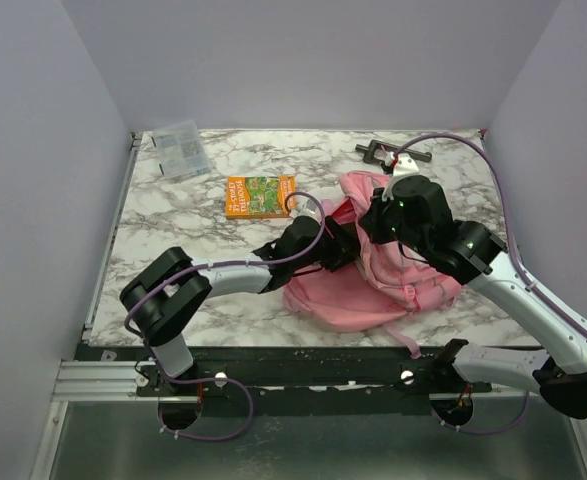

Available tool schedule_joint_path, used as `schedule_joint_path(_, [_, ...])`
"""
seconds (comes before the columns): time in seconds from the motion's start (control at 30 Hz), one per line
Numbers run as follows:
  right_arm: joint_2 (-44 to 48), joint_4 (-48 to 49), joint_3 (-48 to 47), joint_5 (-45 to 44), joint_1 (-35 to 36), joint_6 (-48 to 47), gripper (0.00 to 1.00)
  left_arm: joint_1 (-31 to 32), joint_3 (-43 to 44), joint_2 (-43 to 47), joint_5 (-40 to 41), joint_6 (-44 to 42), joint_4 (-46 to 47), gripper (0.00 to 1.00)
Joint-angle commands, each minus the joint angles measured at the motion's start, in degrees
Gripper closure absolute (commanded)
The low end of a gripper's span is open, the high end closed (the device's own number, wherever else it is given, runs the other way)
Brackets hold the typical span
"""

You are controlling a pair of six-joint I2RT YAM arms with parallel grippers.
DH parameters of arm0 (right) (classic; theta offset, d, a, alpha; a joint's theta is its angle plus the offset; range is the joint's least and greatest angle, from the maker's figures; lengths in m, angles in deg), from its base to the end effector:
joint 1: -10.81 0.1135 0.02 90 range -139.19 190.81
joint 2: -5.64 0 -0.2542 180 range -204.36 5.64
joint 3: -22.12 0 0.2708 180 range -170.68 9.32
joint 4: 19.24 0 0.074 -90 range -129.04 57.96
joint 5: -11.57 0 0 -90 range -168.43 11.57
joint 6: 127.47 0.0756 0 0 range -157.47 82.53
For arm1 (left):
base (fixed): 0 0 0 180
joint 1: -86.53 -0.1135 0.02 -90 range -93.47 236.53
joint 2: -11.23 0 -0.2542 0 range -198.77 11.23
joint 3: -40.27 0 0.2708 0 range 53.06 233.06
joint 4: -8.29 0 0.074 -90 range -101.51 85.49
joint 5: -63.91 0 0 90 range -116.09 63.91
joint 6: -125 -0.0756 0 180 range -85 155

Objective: Pack the student bag
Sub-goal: Place the book in the student bag.

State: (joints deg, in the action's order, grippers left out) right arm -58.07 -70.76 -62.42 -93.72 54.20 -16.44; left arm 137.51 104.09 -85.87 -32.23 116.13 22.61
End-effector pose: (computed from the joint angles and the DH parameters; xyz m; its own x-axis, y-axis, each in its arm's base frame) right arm 0.2222 0.1826 0.3627 -0.5249 -0.0198 -0.8510 -0.3316 0.9255 0.1830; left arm 0.2574 -0.3305 0.1687 -0.8577 -0.5019 -0.1115 -0.0732 0.3338 -0.9398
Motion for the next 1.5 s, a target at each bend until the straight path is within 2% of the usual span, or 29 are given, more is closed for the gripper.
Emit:
schedule_joint_path(0.0, [2.6,8.2,-1.2,-0.5,0.0,0.5,0.99,-0.5,0.4,-0.2,-2.1,-0.3,-0.2,0.55])
schedule_joint_path(0.17, [2.7,7.9,-1.7,-1.3,-0.1,1.0,1.0,-0.4,10.0,-8.1,-4.1,-0.4,-2.9,0.74])
schedule_joint_path(0.3, [2.7,5.6,-2.0,-5.1,-0.1,0.7,1.0,0.7,12.1,-8.6,-2.8,-2.7,-4.2,0.74])
schedule_joint_path(0.33, [3.1,5.3,-1.8,-6.0,-0.1,0.6,1.0,0.9,12.1,-8.2,-2.4,-3.2,-5.2,0.7])
schedule_joint_path(0.43, [4.2,5.8,-1.0,-8.0,-0.1,0.0,0.99,0.7,11.7,-7.0,-3.0,-4.1,-7.8,0.45])
schedule_joint_path(0.57, [1.7,2.8,-4.2,-10.5,-0.1,-1.3,1.0,0.2,7.7,-2.1,-4.6,-7.3,-8.0,0.3])
schedule_joint_path(0.67, [1.6,2.2,-4.4,-11.6,-0.1,-1.2,1.0,-1.4,4.6,2.3,-8.6,-8.2,-8.8,0.25])
schedule_joint_path(0.9, [2.6,2.0,-2.3,-12.5,-0.1,-0.2,1.0,-6.9,-2.6,13.7,-13.9,-14.0,-12.8,0.23])
schedule_joint_path(1.07, [3.0,0.0,0.1,-13.9,-0.1,0.5,1.0,-14.0,-6.9,28.1,-15.6,-25.2,-19.8,0.22])
schedule_joint_path(1.17, [4.0,-0.5,4.2,-13.1,-0.1,2.3,0.98,-19.7,-3.9,36.6,-16.1,-33.8,-28.7,0.15])
schedule_joint_path(1.27, [4.7,0.2,8.9,-8.6,-0.2,6.0,0.91,-23.6,3.2,42.1,-11.1,-43.6,-40.5,0.02])
schedule_joint_path(1.37, [5.0,5.5,16.4,1.6,-0.2,10.2,0.84,-26.8,11.1,43.2,-10.1,-52.0,-46.0,0.02])
schedule_joint_path(1.47, [3.4,11.5,24.2,12.2,-0.2,14.7,0.67,-29.0,16.4,42.0,-9.7,-57.7,-48.4,0.02])
